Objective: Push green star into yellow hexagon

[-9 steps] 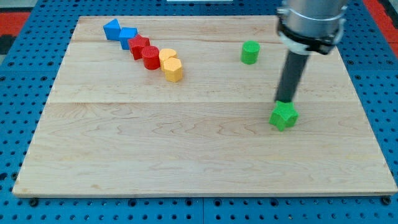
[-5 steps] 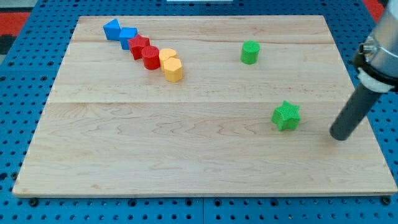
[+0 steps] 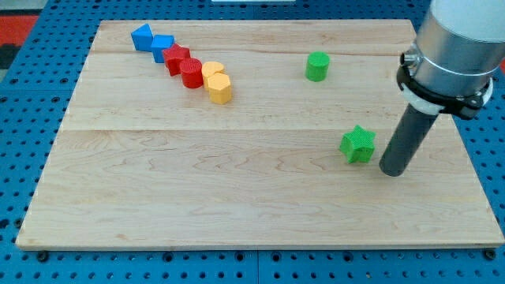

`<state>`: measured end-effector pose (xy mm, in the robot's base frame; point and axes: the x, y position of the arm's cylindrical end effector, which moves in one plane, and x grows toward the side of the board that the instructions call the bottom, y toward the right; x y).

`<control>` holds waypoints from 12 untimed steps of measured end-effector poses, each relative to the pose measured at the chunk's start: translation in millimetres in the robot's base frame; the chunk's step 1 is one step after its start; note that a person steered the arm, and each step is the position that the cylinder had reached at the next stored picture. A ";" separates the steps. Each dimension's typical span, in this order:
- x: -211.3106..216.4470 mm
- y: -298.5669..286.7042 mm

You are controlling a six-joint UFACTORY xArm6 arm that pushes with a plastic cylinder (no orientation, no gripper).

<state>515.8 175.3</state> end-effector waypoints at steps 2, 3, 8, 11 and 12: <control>-24.1 -6.2; -41.4 -22.5; -140.4 -103.2; -162.0 -161.6; -161.5 -157.7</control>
